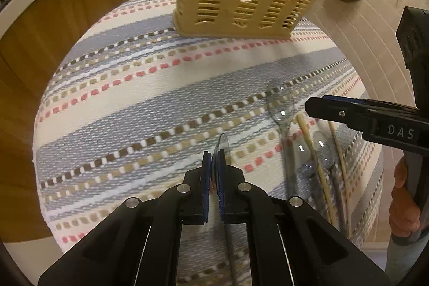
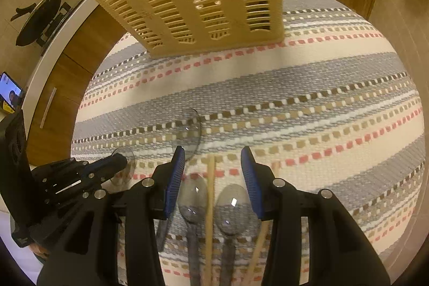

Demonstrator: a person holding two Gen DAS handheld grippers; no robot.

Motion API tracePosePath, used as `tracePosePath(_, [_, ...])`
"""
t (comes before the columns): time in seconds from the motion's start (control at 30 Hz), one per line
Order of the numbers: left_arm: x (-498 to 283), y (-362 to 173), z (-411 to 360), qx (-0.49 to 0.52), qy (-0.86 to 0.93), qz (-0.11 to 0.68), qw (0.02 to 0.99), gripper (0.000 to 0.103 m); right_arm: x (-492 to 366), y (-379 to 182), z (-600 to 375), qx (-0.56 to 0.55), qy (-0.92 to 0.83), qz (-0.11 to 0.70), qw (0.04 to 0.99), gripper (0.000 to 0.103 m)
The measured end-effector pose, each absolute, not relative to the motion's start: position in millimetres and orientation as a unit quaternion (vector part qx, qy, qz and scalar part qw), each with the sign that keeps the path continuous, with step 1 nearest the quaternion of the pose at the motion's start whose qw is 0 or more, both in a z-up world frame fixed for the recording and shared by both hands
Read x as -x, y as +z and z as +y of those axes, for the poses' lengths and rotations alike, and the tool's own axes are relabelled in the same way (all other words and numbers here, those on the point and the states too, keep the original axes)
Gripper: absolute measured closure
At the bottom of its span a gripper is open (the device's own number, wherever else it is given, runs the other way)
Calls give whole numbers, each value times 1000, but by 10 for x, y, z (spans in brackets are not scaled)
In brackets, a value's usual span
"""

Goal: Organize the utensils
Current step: 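Grasp a clear plastic spoon with the left gripper while the right gripper grasps another clear spoon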

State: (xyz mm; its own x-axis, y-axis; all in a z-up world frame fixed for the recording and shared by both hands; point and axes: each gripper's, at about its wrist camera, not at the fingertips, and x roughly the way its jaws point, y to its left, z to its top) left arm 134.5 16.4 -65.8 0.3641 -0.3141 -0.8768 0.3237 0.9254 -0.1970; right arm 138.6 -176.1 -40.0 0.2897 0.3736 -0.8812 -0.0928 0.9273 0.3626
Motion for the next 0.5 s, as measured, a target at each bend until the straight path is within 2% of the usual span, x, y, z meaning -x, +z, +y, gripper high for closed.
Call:
tracePosePath(0.03, [-1325, -652, 202, -5, -189, 526, 829, 89, -1410, -405, -1729, -121, 148, 578, 793, 63])
tracePosePath(0.07, [-1317, -654, 245, -7, -185, 525, 831, 77, -1427, -405, -1700, -120, 150, 579, 792, 63])
tracePosePath(0.1, [-1302, -641, 298, 0, -190, 523, 831, 71, -1440, -404, -1677, -119, 151, 579, 792, 63])
tracePosePath(0.13, [-1300, -638, 312, 7, -192, 522, 831, 59, -1452, -402, -1658, -118, 152, 580, 791, 63])
tracePosePath(0.17, [-1283, -618, 352, 16, -194, 521, 831, 54, -1455, -402, -1646, -118, 152, 581, 791, 63])
tracePosePath(0.33, [-1254, -612, 283, 23, -198, 532, 823, 53, -1526, -427, -1624, -121, 144, 586, 788, 63])
tracePosePath(0.5, [-1138, -665, -84, -66, -134, 515, 844, 53, -1643, -472, -1612, -137, 129, 597, 779, 61])
